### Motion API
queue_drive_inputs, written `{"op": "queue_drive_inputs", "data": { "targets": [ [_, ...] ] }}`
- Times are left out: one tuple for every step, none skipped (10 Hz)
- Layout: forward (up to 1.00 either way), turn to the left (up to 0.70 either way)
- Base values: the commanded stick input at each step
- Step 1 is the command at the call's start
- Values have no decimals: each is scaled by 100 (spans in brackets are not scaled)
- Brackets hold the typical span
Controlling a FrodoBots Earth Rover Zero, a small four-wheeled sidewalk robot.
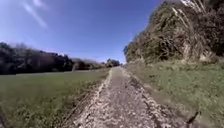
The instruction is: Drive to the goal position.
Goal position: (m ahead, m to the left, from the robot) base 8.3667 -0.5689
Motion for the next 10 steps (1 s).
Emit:
{"op": "queue_drive_inputs", "data": {
  "targets": [
    [73,0],
    [83,0],
    [85,0],
    [85,0],
    [85,0],
    [85,0],
    [85,0],
    [85,0],
    [85,0],
    [85,0]
  ]
}}
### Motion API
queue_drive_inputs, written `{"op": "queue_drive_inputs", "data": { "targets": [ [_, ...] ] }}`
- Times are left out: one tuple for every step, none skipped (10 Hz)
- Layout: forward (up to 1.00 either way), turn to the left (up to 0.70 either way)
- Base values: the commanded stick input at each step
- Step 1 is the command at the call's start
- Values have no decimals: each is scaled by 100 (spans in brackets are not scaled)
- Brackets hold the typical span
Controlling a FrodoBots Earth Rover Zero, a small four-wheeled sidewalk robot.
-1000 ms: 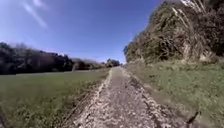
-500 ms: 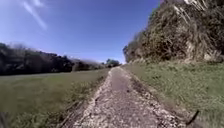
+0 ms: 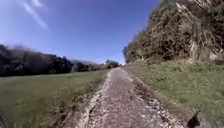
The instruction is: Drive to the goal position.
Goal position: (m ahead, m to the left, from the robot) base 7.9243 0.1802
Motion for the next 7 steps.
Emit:
{"op": "queue_drive_inputs", "data": {
  "targets": [
    [85,0],
    [85,0],
    [85,0],
    [85,0],
    [85,0],
    [85,0],
    [85,0]
  ]
}}
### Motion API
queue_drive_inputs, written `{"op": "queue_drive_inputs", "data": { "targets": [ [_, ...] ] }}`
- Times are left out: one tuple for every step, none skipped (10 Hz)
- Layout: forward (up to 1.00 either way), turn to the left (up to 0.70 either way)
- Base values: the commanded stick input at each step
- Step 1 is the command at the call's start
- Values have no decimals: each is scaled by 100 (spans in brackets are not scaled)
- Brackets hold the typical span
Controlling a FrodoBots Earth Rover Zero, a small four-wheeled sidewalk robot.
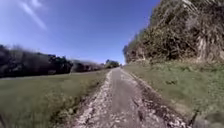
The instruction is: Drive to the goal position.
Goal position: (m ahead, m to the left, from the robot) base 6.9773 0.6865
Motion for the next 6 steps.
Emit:
{"op": "queue_drive_inputs", "data": {
  "targets": [
    [85,0],
    [85,0],
    [85,0],
    [85,0],
    [85,0],
    [85,0]
  ]
}}
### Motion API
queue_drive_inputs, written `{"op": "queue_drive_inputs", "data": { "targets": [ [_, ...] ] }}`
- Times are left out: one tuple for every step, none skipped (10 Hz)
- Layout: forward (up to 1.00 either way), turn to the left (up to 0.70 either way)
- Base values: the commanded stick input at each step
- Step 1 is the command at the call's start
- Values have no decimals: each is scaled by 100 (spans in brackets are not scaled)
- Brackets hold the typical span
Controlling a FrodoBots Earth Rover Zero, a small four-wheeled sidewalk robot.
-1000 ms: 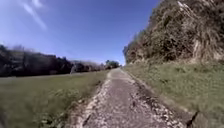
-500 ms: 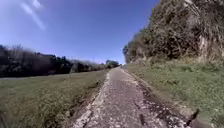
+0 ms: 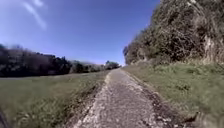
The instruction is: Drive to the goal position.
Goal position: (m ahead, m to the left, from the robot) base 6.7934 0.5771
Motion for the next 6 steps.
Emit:
{"op": "queue_drive_inputs", "data": {
  "targets": [
    [85,0],
    [85,0],
    [85,0],
    [85,0],
    [85,0],
    [85,0]
  ]
}}
